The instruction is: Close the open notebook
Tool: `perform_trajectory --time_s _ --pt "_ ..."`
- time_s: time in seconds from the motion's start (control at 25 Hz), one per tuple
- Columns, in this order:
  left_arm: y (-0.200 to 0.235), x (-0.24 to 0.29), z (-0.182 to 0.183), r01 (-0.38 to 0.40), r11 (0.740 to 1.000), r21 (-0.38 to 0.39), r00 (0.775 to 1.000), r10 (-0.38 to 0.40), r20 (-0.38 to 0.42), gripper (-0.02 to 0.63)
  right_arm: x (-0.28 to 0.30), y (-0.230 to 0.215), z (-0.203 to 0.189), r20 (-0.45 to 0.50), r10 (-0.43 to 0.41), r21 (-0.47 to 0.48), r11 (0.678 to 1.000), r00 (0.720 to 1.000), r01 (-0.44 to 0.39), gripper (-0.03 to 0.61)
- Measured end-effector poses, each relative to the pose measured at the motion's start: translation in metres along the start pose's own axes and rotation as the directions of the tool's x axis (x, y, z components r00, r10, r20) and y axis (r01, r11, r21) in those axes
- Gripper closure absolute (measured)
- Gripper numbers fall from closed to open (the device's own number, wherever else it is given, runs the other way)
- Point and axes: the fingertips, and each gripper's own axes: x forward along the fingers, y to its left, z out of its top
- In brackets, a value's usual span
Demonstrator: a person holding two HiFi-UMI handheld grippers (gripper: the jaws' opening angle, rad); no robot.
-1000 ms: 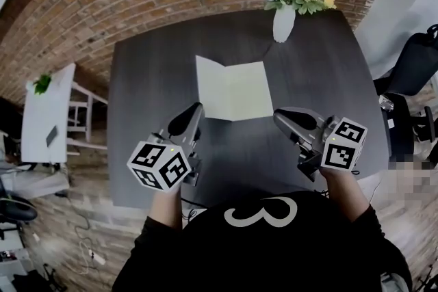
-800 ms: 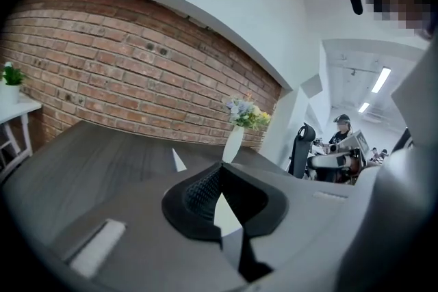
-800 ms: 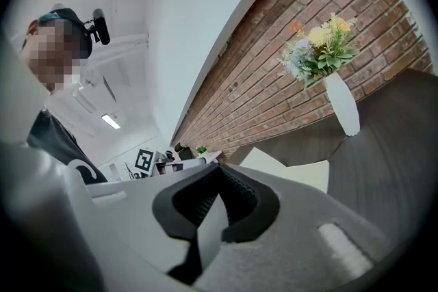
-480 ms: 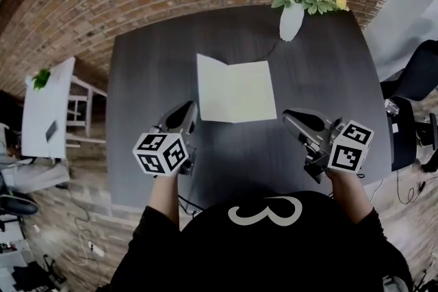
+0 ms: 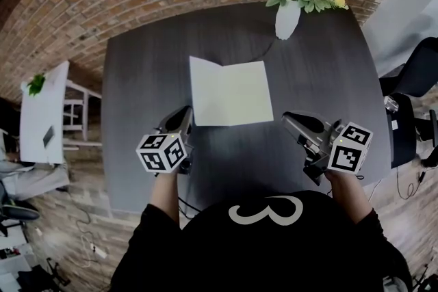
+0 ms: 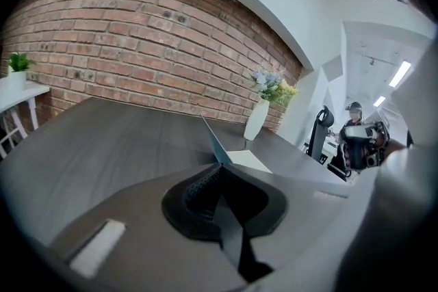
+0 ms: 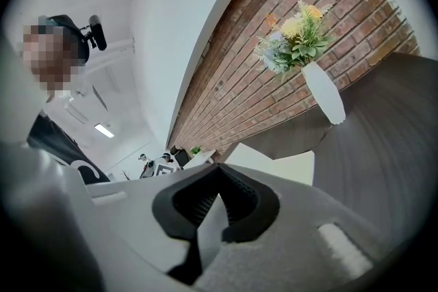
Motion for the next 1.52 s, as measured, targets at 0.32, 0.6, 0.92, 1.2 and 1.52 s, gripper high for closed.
perform_trajectory --time_s 0.32,0.6,0.92,1.2,1.52 --pt "-0.024 0.013 0.005 0.065 0.998 -0.024 0.998 -0.065 0.014 0.598 -0.002 -0.011 -0.010 0.002 -0.007 0.061 0.998 1.000 0.006 0.578" --pt "-0.059 0.026 0.010 0.131 0.991 0.010 0.991 -0.131 0.006 0.598 -0.003 -0.015 -0.014 0.008 0.001 0.082 0.997 1.000 -0.002 0.578" --pt "-0.091 0.045 0.008 0.184 0.983 0.019 0.982 -0.183 -0.033 0.598 -0.013 -0.027 -0.024 0.027 -0.017 0.133 0.991 1.000 0.013 0.578" --pt "-0.105 0.070 -0.013 0.190 0.981 0.033 0.977 -0.186 -0.108 0.598 -0.022 -0.037 -0.020 0.043 -0.029 0.130 0.991 0.999 0.024 0.578" --pt "-0.113 0.099 -0.025 0.203 0.979 0.018 0.969 -0.198 -0.145 0.598 -0.022 -0.047 -0.019 0.037 -0.046 0.126 0.991 0.998 0.041 0.578"
